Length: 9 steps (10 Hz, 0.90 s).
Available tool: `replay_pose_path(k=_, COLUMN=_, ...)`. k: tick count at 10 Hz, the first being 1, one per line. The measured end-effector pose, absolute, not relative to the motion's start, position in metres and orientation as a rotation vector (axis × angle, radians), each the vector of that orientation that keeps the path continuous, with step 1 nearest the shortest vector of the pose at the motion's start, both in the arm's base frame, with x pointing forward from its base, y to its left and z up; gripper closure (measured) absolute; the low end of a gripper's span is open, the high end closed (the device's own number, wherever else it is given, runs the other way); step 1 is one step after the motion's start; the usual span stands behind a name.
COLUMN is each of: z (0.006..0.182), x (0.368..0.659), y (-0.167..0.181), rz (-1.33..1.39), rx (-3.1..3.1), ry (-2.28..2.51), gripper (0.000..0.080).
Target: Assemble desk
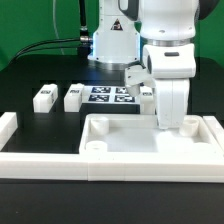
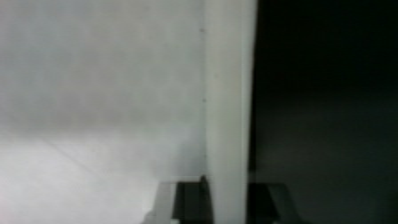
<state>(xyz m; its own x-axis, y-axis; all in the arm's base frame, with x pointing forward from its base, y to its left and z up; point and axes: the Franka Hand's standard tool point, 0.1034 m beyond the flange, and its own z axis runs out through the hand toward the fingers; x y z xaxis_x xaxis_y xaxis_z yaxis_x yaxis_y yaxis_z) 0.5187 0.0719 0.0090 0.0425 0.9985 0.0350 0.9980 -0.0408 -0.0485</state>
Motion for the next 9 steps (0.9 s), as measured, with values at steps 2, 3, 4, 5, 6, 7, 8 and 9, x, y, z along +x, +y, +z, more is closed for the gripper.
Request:
replay_pose_path(k=2, z=0.009, x=0.519, y=0.071, rz=0.013, rx=-2.234, ry=-2.125, gripper=0.0742)
replay_pose_path(k=3, z=0.009, x=0.518, y=0.071, rz=0.014, rx=-2.234, ry=-2.124, gripper=0.0742)
replay_pose_path(k=4, z=0.009, x=0.518, y=0.071, rz=0.014, rx=-2.234, ry=-2.124, gripper=0.0565)
replay_pose_path(k=5, z=0.009, x=0.518, y=0.071, rz=0.014, rx=-2.234, ry=-2.123, gripper=0.0565)
replay_pose_path(k=6, z=0.009, x=0.519, y=0.07, rz=0.013, rx=-2.237, ry=-2.122, gripper=0.0346)
replay_pose_path(k=7, z=0.017, x=0.521, y=0.068, rz=0.001, rx=-2.248, ry=-2.126, gripper=0.0221)
replay_pose_path(k=8, z=0.028, x=0.521, y=0.07, rz=-0.008, rx=-2.305, ry=-2.081, gripper=0.0172)
replay_pose_path(k=9, z=0.041, x=0.517, y=0.072, rz=-0.018, rx=-2.353, ry=-2.047, gripper=0.0172)
